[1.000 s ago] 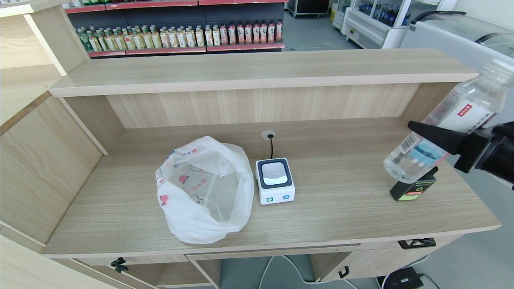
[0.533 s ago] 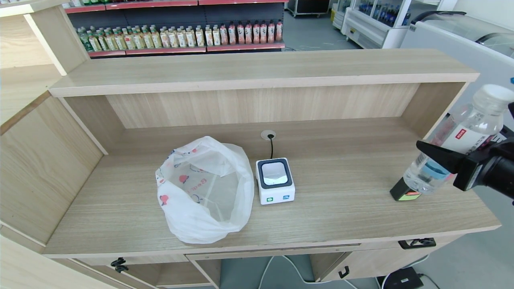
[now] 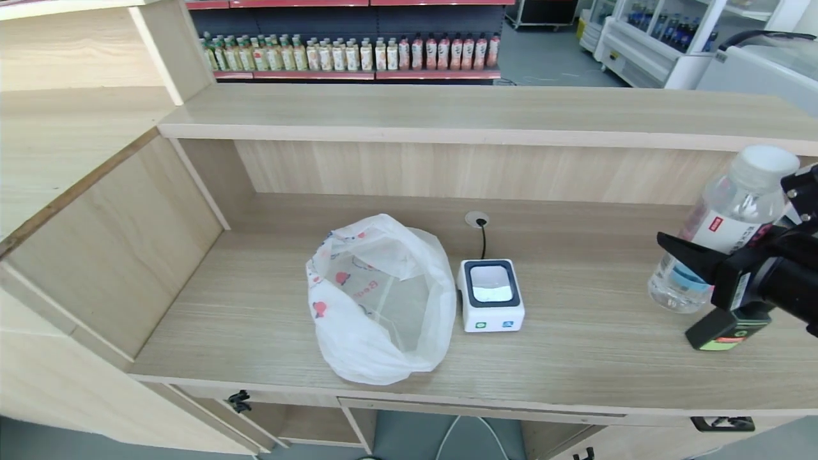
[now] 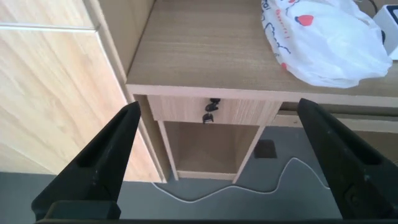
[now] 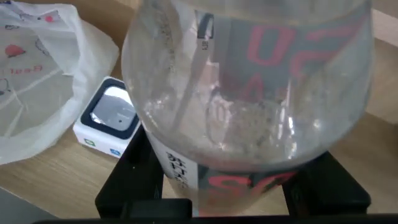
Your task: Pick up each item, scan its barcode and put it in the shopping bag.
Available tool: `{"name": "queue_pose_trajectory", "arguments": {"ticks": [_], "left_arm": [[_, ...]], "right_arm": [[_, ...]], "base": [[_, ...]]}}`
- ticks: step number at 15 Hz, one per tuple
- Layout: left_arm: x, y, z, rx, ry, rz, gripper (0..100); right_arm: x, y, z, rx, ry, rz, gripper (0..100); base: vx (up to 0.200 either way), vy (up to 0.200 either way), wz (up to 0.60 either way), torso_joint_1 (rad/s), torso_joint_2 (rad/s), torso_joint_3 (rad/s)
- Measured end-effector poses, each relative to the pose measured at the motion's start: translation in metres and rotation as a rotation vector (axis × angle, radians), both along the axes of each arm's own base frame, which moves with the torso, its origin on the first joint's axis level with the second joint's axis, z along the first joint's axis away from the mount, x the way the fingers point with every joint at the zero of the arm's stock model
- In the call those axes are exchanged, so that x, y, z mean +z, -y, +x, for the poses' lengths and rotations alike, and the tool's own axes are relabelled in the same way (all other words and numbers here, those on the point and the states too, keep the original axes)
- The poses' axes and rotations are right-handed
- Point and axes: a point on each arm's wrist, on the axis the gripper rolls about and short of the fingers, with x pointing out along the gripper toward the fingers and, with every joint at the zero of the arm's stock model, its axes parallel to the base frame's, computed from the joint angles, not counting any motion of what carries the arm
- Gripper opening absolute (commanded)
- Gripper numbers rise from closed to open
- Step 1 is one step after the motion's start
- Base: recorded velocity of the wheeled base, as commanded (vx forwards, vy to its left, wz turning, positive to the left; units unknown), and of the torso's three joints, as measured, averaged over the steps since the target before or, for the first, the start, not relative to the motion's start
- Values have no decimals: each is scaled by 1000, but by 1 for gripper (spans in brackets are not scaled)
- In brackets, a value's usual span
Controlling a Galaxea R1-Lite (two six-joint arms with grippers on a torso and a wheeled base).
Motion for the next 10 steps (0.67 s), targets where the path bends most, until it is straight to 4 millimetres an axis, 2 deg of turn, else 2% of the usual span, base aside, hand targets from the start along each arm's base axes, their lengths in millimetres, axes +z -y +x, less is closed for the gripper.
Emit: {"name": "queue_pose_trajectory", "arguments": {"ticks": [3,6,10], "left_arm": [[0,0,0,0,0,0,100],[0,0,0,0,1,0,100],[0,0,0,0,0,0,100]], "right_arm": [[0,-4,10,9,7,-28,0],[-4,-5,32,-3,74,-78,0],[-19,4,76,-62,112,-189,0]], "base": [[0,0,600,-1,1,2],[0,0,0,0,0,0],[0,0,0,0,0,0]]}}
